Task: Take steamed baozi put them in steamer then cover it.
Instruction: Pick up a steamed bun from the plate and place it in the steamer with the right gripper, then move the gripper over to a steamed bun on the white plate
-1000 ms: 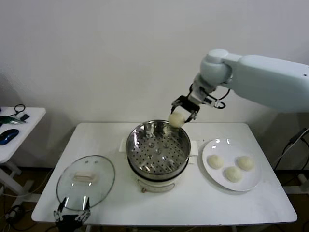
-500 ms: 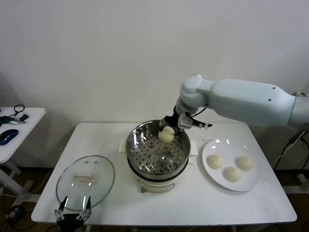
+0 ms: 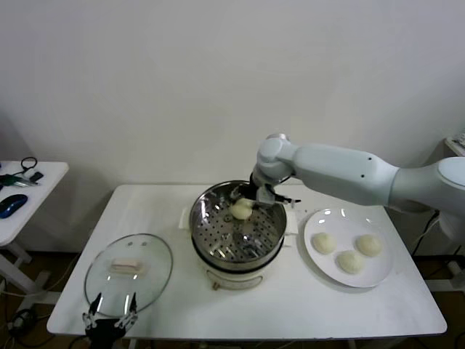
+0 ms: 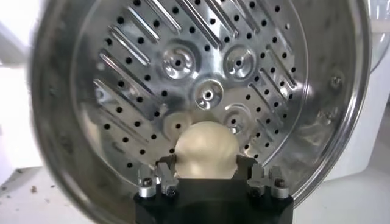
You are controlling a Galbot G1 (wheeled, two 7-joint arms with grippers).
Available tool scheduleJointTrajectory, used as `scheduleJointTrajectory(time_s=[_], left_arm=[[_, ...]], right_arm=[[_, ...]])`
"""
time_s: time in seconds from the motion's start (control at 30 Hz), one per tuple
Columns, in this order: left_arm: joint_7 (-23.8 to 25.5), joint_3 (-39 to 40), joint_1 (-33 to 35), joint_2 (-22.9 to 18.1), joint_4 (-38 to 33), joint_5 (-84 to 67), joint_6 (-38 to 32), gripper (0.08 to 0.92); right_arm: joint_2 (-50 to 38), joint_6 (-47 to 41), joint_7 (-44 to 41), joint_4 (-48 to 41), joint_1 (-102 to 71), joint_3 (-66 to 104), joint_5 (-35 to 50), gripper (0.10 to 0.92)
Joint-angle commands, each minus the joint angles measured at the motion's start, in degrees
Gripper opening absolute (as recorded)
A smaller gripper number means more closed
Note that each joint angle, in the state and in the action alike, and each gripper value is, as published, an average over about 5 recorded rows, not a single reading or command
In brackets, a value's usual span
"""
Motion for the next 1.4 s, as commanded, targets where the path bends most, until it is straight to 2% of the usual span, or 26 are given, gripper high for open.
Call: scheduleJointTrajectory(time_s=[0.03, 0.17, 0.27, 0.37, 0.47, 0.57, 0.67, 0.87, 1.03, 1.17, 1.4], left_arm=[[0.0, -0.01, -0.08, 0.07, 0.07, -0.09, 0.07, 0.823], [0.0, 0.0, -0.11, -0.05, -0.03, -0.08, 0.14, 0.823], [0.0, -0.02, -0.02, -0.13, -0.22, -0.07, 0.21, 0.823], [0.01, -0.04, 0.06, -0.16, -0.22, 0.0, 0.27, 0.823], [0.02, 0.04, 0.04, -0.25, -0.06, 0.18, 0.28, 0.823], [0.04, 0.22, 0.05, -0.33, 0.06, 0.37, 0.23, 0.823], [0.06, 0.45, 0.11, -0.29, 0.16, 0.6, 0.15, 0.823], [0.15, 1.0, 0.08, -0.08, 0.08, 0.84, 0.07, 0.823], [0.23, 1.05, -0.14, 0.13, 0.17, 0.77, 0.18, 0.823], [0.33, 1.07, -0.59, 0.32, 0.43, 0.8, 0.42, 0.823], [0.81, 0.85, -1.27, 0.27, 0.5, 0.75, 0.82, 0.823]], right_arm=[[2.85, 0.57, 1.26, -4.23, -2.61, 0.98, -1.81, 0.71], [1.47, 0.9, 0.44, -2.3, -0.27, -0.42, 3.26, 0.797], [-1.44, 1.27, -2.32, 0.29, 4.47, -1.7, 10.9, 0.819], [-5.26, 0.94, -5.11, 2.4, 12.57, -4.44, 24.22, 0.822], [-9.13, -1.52, -8.45, 3.2, 21.74, -10.52, 41.24, 0.823], [-13.63, -7.97, -12.15, 2.81, 29.34, -18.09, 56.54, 0.823], [-19.12, -16.98, -13.86, 2.8, 33.44, -24.62, 64.51, 0.823], [-30.55, -28.62, -12.46, 3.89, 31.77, -33.46, 61.46, 0.823], [-36.21, -34.92, -9.31, 4.82, 22.22, -31.34, 57.55, 0.823], [-37.34, -38.9, -6.81, 5.06, 12.19, -23.56, 55.32, 0.823], [-33.83, -42.1, -4.39, 3.68, 0.71, -13.8, 52.39, 0.823]])
